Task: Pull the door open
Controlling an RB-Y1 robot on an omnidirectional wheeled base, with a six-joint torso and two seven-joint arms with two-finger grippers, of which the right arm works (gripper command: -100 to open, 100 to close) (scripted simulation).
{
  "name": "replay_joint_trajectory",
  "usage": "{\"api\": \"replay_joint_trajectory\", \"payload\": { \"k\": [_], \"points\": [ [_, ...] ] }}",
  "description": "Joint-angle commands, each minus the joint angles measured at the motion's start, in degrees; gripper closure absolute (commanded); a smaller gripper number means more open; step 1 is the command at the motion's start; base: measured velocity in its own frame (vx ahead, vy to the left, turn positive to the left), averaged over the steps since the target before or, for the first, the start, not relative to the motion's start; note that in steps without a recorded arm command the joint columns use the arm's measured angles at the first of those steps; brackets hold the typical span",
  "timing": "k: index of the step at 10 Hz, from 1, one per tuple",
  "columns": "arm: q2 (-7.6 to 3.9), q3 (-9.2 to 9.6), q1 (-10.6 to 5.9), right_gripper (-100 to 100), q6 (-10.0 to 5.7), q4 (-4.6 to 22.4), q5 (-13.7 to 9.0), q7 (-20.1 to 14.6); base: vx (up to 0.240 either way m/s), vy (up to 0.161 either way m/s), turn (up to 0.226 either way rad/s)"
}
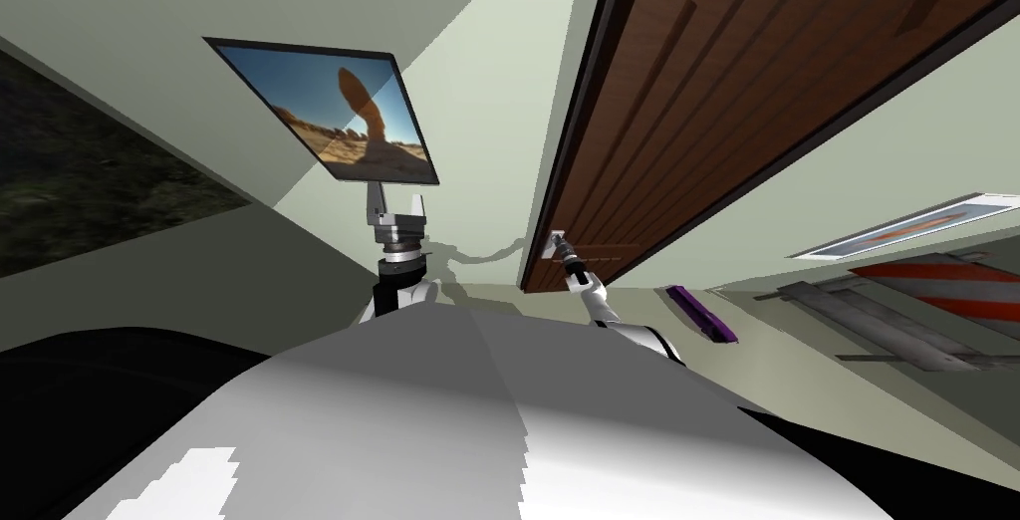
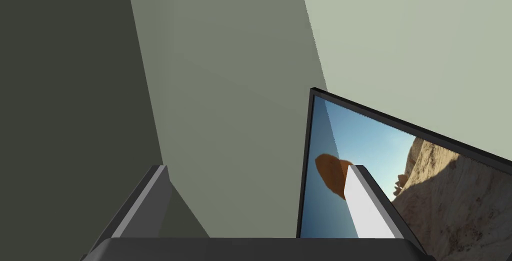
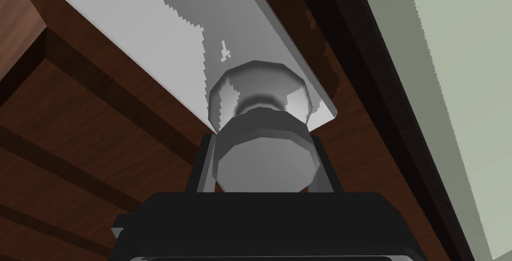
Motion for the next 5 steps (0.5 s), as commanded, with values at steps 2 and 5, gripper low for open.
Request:
{"api": "replay_joint_trajectory", "payload": {
  "k": [2,5],
  "points": [
    [-0.03,0.60,0.03,100,0.05,0.11,-2.31,-3.93,-0.041,-0.041,0.077],
    [-0.38,1.22,-0.01,100,0.23,0.26,-5.50,-8.31,-0.055,-0.046,0.096]
  ]
}}
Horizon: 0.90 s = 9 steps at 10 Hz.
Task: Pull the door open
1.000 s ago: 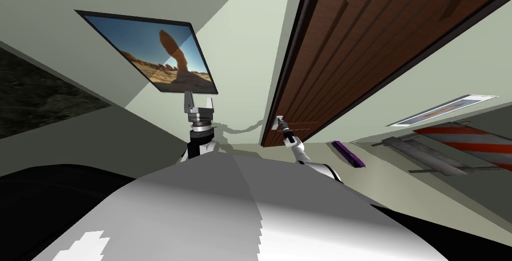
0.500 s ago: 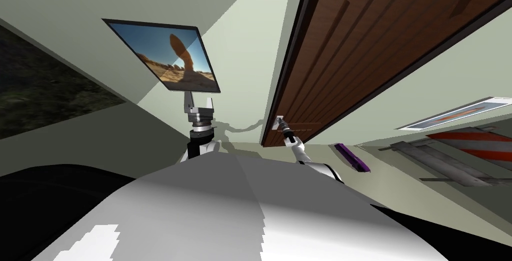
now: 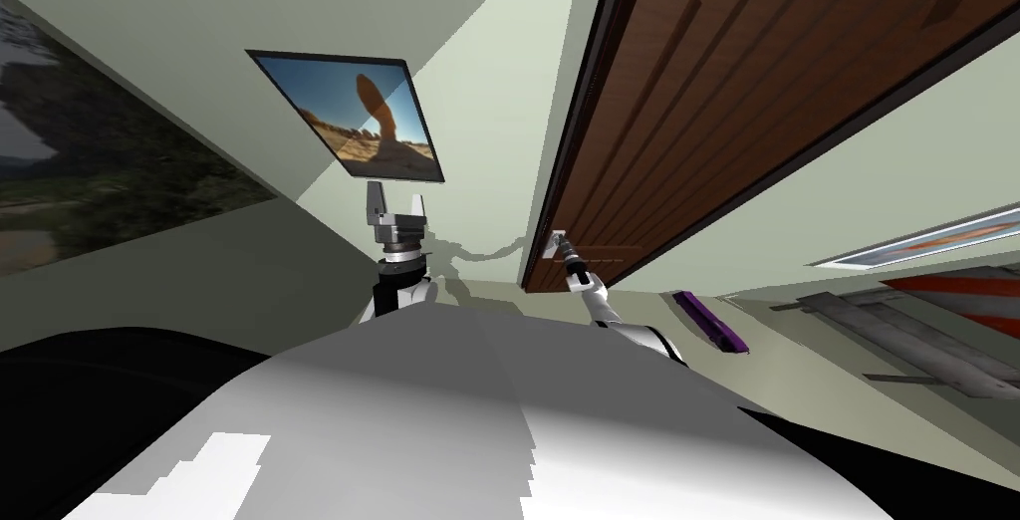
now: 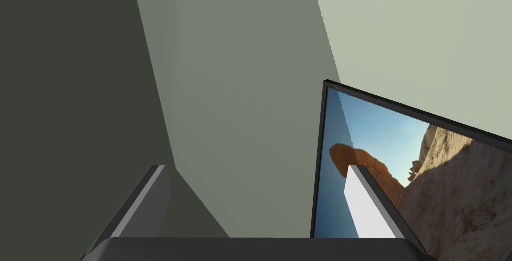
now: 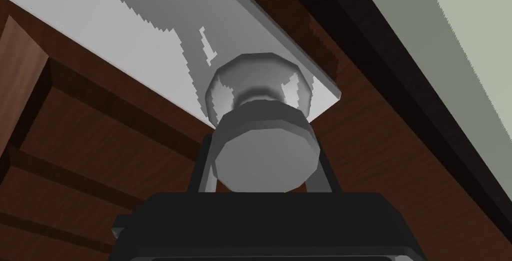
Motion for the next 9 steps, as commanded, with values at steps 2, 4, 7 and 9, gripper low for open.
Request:
{"api": "replay_joint_trajectory", "payload": {
  "k": [2,4,7,9],
  "points": [
    [0.04,0.69,-0.03,100,-0.03,0.26,-2.51,-4.02,-0.042,-0.035,0.085],
    [-0.15,1.03,-0.06,100,0.06,0.34,-4.22,-6.45,-0.061,-0.059,0.122],
    [-0.53,1.71,-0.10,100,0.26,0.51,-7.71,-11.02,-0.048,-0.039,0.090],
    [-0.73,2.07,-0.13,100,0.36,0.60,-9.53,-13.56,-0.044,-0.036,0.083]
  ]
}}
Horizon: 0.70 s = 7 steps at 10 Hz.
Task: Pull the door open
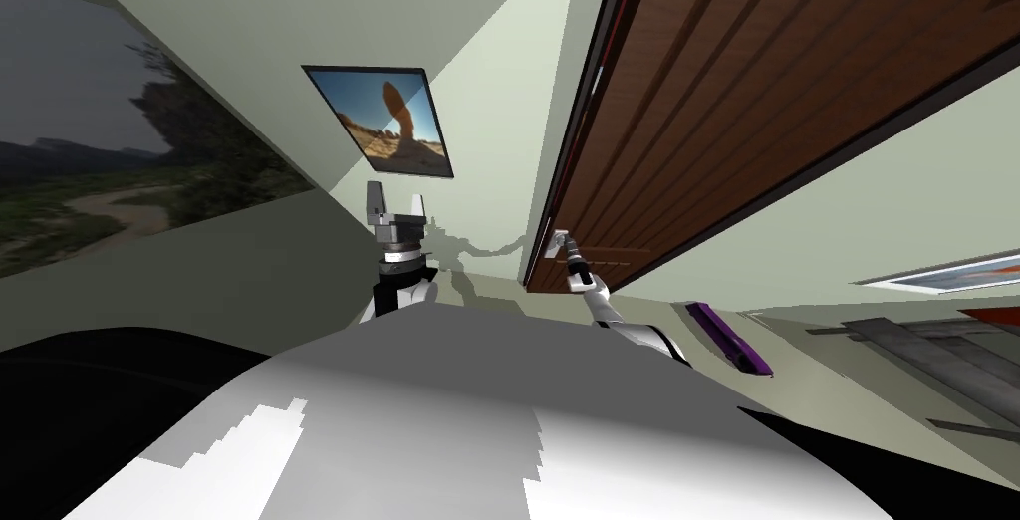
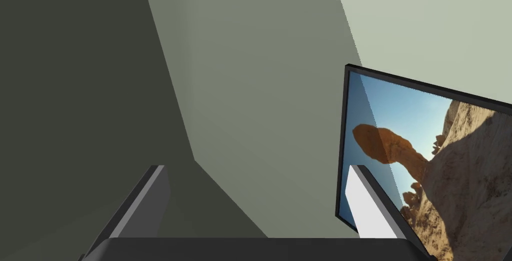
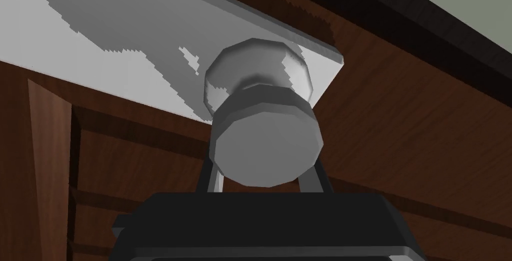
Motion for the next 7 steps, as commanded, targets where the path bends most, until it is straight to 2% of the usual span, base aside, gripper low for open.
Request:
{"api": "replay_joint_trajectory", "payload": {
  "k": [1,2,3,4,5,6,7],
  "points": [
    [0.22,0.97,0.00,100,0.07,-0.26,-2.62,-2.86,-0.066,-0.055,0.184],
    [0.22,0.97,0.00,100,0.07,-0.26,-2.62,-3.88,-0.054,-0.053,0.081],
    [0.03,1.32,-0.03,100,0.18,-0.17,-4.43,-5.71,-0.053,-0.050,0.092],
    [0.03,1.32,-0.03,100,0.18,-0.17,-4.43,-6.26,-0.047,-0.034,0.058],
    [-0.18,1.69,-0.05,100,0.28,-0.08,-6.29,-8.39,-0.058,-0.030,0.102],
    [-0.18,1.69,-0.05,100,0.28,-0.08,-6.29,-8.64,-0.046,-0.032,0.064],
    [-0.38,2.05,-0.08,100,0.39,0.01,-8.16,-10.93,-0.045,-0.033,0.100]
  ]
}}
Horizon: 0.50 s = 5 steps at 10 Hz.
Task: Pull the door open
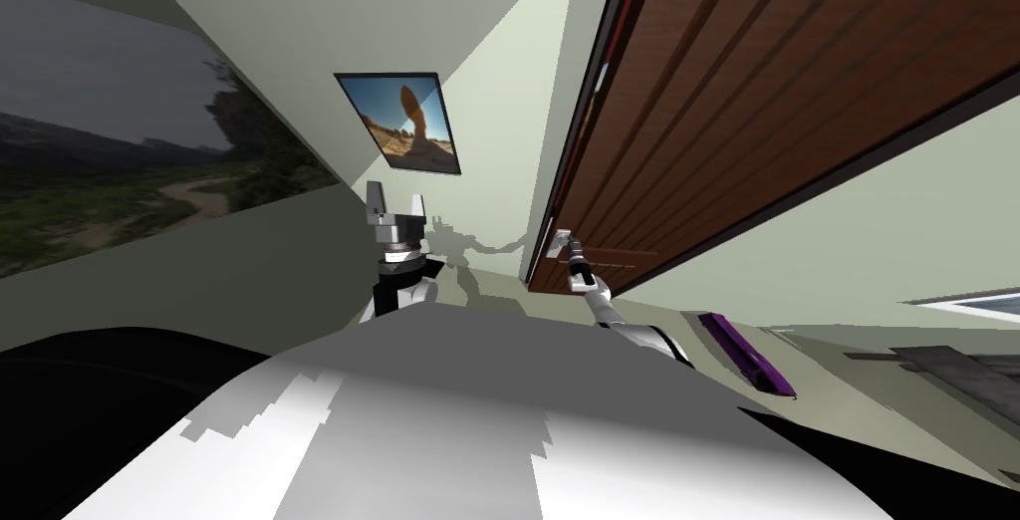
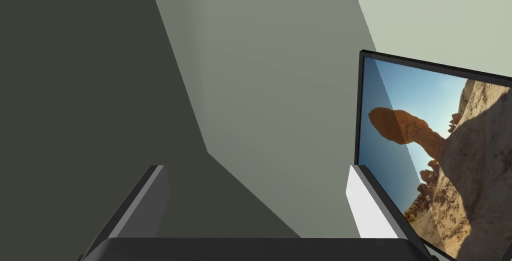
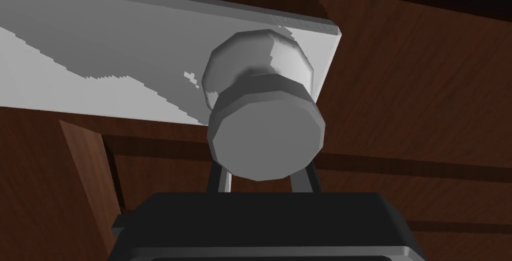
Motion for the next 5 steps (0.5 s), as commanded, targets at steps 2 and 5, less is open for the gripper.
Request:
{"api": "replay_joint_trajectory", "payload": {
  "k": [2,5],
  "points": [
    [0.35,0.99,-0.54,100,-0.40,0.32,-2.69,-3.87,-0.061,-0.060,0.137],
    [-0.06,1.72,-0.59,100,-0.19,0.50,-6.43,-8.34,-0.048,-0.031,0.090]
  ]
}}
